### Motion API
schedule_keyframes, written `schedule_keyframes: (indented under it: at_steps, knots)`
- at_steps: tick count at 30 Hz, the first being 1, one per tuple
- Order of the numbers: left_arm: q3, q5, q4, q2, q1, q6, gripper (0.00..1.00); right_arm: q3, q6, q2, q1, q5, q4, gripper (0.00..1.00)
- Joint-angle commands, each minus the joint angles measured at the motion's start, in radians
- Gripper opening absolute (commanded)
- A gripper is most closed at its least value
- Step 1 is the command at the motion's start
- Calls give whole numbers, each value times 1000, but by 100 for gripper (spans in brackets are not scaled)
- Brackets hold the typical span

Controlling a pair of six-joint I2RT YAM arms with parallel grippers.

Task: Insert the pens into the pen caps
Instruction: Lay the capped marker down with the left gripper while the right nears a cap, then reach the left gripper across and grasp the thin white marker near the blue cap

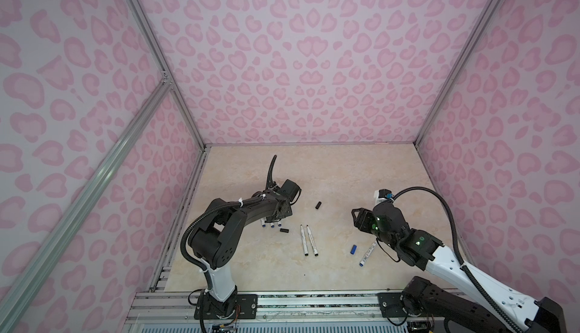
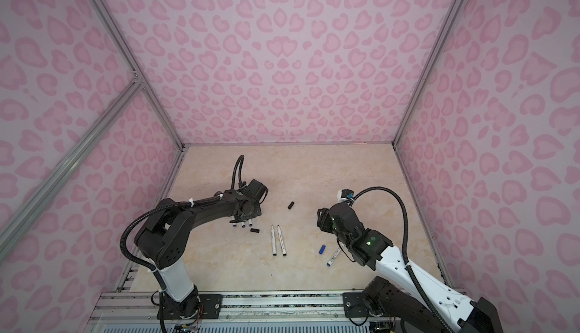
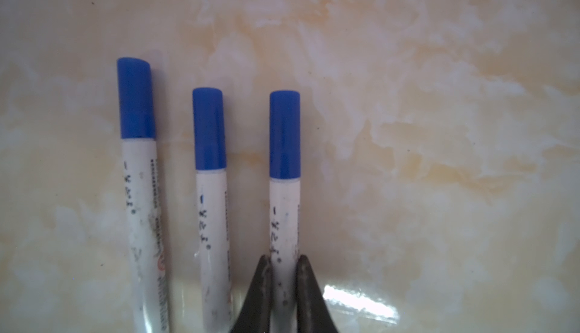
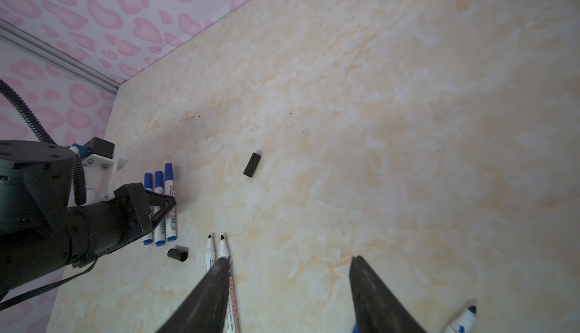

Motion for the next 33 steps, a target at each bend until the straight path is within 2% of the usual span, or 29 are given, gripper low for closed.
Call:
schedule_keyframes:
  at_steps: [1,4,6,10,13,16,19,24,31,33]
  knots:
    - [-1,3,-12,-14,-1,1,28,-7,2,-6,-1,42,-27,68]
    - [-18,13,-11,-70,-3,12,43,-7,12,-15,-14,71,-52,71]
    - [-31,19,-13,-118,-6,22,49,-7,15,-15,-26,74,-59,70]
    - [-35,12,-47,-227,-27,34,54,-8,16,12,-39,61,-64,61]
    - [-28,-1,-83,-322,-66,44,55,5,50,62,-27,80,-133,47]
    - [-27,-37,-103,-426,-133,55,55,-3,120,105,37,120,-197,43]
    - [-44,-81,-98,-534,-222,64,56,-21,201,162,145,166,-213,43]
    - [-107,-109,-84,-675,-319,48,56,-28,285,209,199,198,-230,41]
    - [-270,-108,-77,-885,-336,19,57,-100,362,197,229,184,-181,41]
    - [-312,-73,-37,-943,-336,37,60,-95,357,187,237,199,-191,40]
